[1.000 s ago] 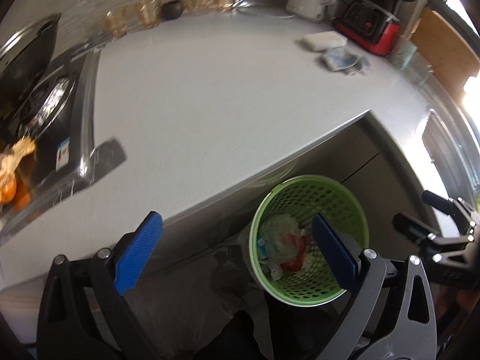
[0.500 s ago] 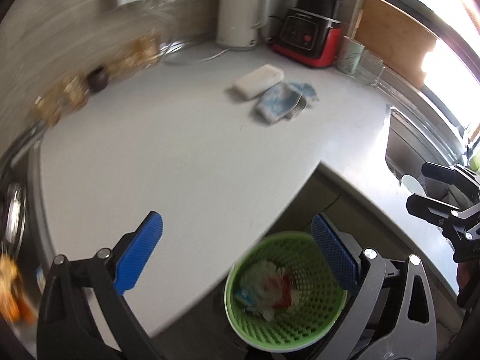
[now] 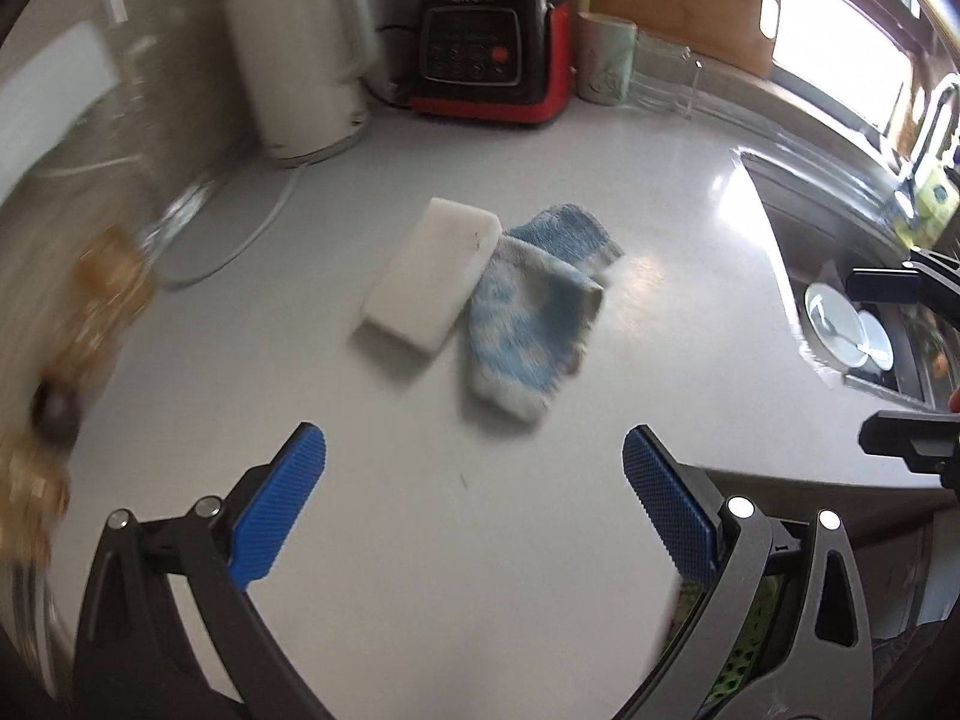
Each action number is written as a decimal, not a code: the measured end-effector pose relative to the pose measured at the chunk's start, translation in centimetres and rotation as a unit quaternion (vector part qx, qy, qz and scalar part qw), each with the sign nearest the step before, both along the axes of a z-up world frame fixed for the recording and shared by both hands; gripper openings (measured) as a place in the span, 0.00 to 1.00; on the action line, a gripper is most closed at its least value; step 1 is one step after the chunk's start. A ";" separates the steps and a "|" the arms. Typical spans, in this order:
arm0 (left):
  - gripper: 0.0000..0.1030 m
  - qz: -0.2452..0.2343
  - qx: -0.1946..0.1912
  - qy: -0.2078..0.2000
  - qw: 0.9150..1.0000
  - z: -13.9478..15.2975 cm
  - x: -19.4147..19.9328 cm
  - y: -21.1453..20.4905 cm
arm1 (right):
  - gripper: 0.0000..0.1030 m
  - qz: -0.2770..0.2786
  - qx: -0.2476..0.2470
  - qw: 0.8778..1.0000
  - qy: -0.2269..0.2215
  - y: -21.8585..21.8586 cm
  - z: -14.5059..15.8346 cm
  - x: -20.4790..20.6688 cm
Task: Collect trash
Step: 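Raise both open tools toward the white sponge and blue towel, then grasp the white sponge with the left tool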
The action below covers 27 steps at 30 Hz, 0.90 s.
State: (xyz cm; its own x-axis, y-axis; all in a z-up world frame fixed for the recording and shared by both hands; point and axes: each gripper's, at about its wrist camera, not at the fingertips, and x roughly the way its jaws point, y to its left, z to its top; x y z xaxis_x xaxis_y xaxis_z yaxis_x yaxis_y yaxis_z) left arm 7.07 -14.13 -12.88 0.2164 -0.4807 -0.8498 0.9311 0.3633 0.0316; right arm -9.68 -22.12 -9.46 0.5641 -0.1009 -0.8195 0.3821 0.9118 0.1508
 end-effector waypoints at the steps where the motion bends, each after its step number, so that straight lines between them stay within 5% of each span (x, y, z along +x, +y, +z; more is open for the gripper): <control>1: 0.92 -0.016 0.004 0.001 1.000 -0.6 1.1 -0.8 | 0.98 -0.015 0.005 1.000 0.000 -0.3 -0.3 0.7; 8: 0.92 -0.129 0.010 0.006 0.992 -4.9 6.9 -6.2 | 0.98 -0.132 0.038 0.990 0.013 -2.9 -3.3 5.4; 15: 0.90 -0.196 -0.013 0.036 0.980 -6.8 8.8 -9.6 | 0.98 -0.182 0.037 0.982 0.044 -4.6 -5.2 8.4; 20: 0.65 -0.218 -0.021 0.042 0.975 -7.2 8.6 -10.7 | 0.98 -0.199 0.032 0.978 0.060 -5.2 -5.6 9.4; 27: 0.58 -0.211 -0.045 0.074 0.974 -7.1 9.9 -9.9 | 0.98 -0.190 0.024 0.979 0.070 -4.4 -6.0 10.9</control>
State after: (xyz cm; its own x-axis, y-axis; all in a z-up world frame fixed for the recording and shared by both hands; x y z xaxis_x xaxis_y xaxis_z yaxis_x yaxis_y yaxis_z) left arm 17.00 -23.99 -20.00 -0.1389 -0.5738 -0.8071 0.9899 -0.0580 -0.1291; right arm 1.22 -26.55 -15.47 0.3752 -0.2403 -0.8952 0.7121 0.6930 0.1124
